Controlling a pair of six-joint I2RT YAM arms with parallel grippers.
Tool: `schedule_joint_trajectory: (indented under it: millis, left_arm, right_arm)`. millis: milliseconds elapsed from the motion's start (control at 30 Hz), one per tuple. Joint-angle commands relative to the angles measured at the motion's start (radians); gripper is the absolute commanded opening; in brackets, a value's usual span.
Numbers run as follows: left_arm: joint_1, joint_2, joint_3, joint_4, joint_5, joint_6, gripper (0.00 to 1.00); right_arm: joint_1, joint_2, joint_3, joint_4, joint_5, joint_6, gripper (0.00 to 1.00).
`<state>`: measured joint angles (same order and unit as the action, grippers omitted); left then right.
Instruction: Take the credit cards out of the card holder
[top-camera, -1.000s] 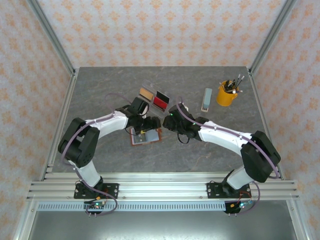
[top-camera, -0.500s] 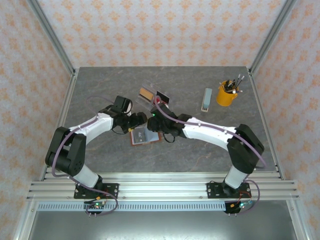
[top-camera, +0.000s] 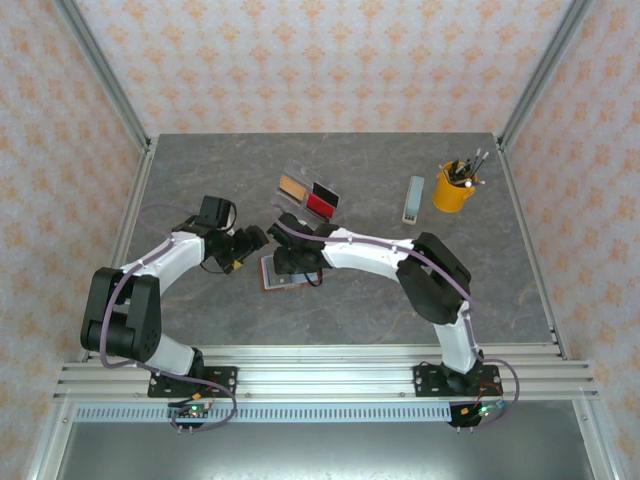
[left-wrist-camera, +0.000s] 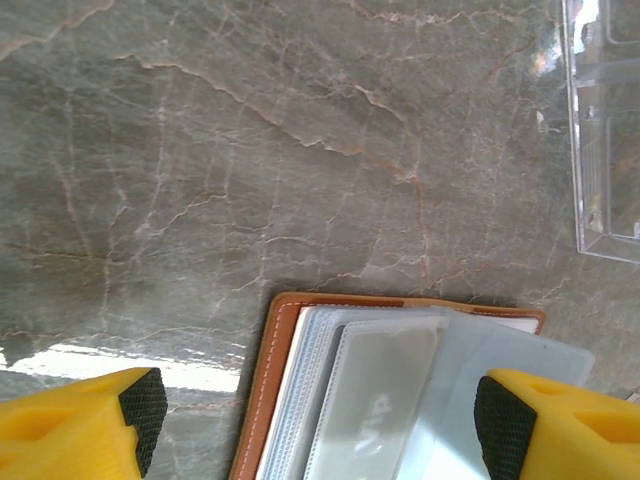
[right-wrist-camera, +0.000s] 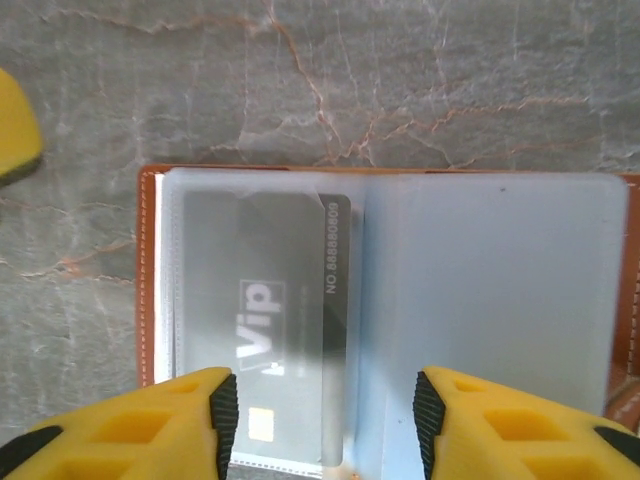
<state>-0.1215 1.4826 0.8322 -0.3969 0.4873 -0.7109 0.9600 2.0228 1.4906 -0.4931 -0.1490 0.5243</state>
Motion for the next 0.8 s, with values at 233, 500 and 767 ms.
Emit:
schedule_joint_trajectory:
  millis: [233, 500, 767]
  left_arm:
    - [0.007, -0.033, -0.028, -0.02, 0.063, -0.015, 0.79]
    - [0.007, -0.06, -0.051, -0.02, 0.141, 0.005, 0.69]
    - [-0.009, -0.049, -0.074, 0.029, 0.238, 0.011, 0.51]
  right_arm:
    - [0.007, 0.113, 0.092, -0.15, 0.027, -0.058, 0.56]
    - [0.005, 0.146, 0.085, -0.159, 0.045, -0.041, 0.46]
    - [-0.02, 0.131, 0.019, -0.094, -0.021, -0.019, 0.36]
